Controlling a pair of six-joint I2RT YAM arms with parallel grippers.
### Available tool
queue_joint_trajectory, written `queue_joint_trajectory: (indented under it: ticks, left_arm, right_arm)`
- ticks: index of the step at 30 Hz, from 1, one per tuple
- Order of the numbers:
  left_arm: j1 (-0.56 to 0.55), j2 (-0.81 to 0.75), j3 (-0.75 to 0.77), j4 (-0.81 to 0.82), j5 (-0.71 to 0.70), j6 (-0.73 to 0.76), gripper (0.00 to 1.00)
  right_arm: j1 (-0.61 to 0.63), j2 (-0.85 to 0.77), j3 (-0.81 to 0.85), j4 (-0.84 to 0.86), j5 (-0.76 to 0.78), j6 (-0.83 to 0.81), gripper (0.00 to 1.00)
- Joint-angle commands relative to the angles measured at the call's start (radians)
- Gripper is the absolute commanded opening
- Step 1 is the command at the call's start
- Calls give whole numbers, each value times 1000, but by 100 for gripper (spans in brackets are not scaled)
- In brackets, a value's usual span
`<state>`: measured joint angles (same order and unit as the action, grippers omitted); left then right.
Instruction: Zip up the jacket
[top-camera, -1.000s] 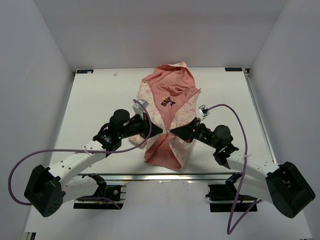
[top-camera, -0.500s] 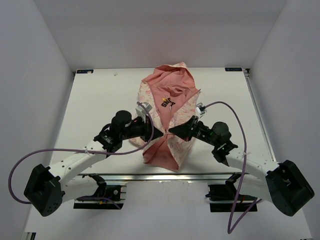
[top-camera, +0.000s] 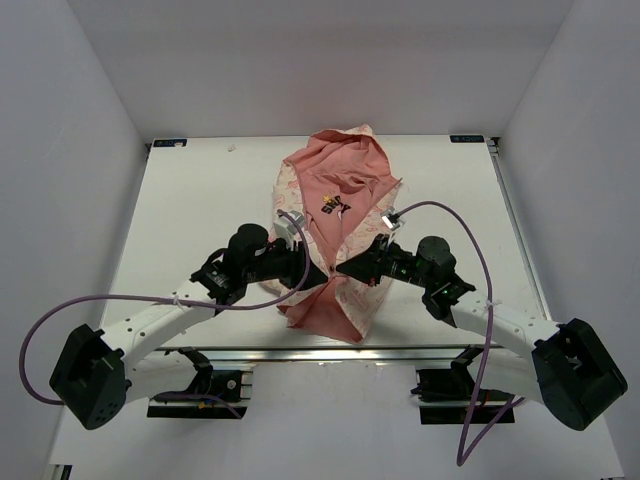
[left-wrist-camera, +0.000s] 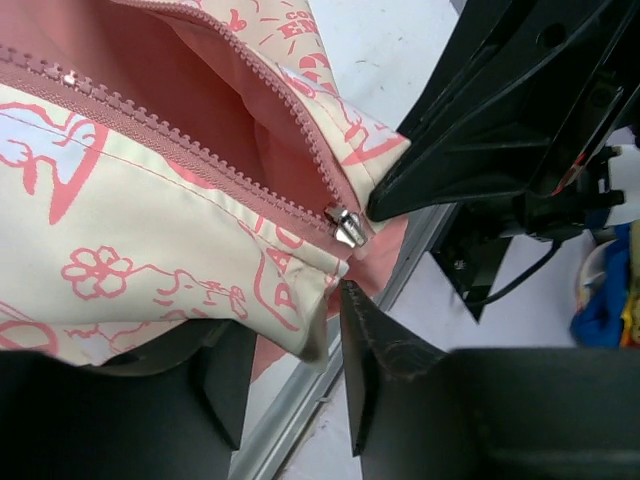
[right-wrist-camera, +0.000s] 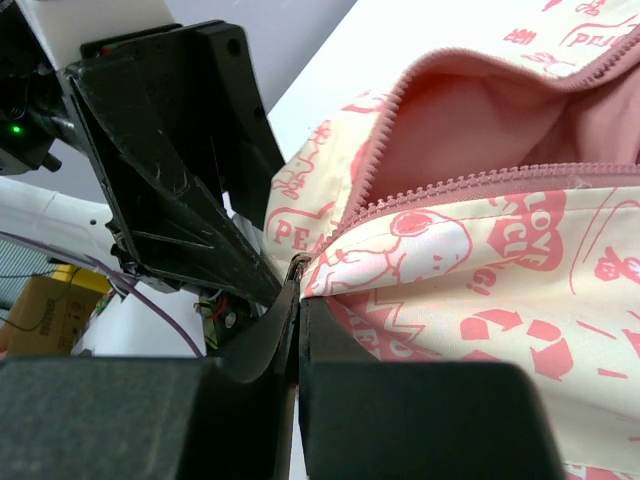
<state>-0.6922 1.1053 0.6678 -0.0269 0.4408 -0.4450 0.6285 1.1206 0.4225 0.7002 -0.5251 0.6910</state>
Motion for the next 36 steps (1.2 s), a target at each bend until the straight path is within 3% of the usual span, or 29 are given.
queue_joint_trajectory:
  ticks: [1,12,18,21,32,36]
  left_arm:
    - [9,2,9,37,42,-47,49]
    - [89,79,-83,333,232,-240,53]
    - [126,149,-139,574,360,-368,43]
    - [129,160,-140,605,378,-383,33]
    - [132,119,-160,613,366,-379,0]
    - [132,128,-149,558,352,-345,0]
  right_arm:
    - [2,-1,6,33,-42,-16,0]
    - [11,-8,-24,91,-27,13,0]
    - [14,1,-48,119,-9,31,0]
    - [16,8,-45,116,5,27,0]
    - [42,45,-28,148,69,39,0]
    - [62,68,-18,202,95,64,0]
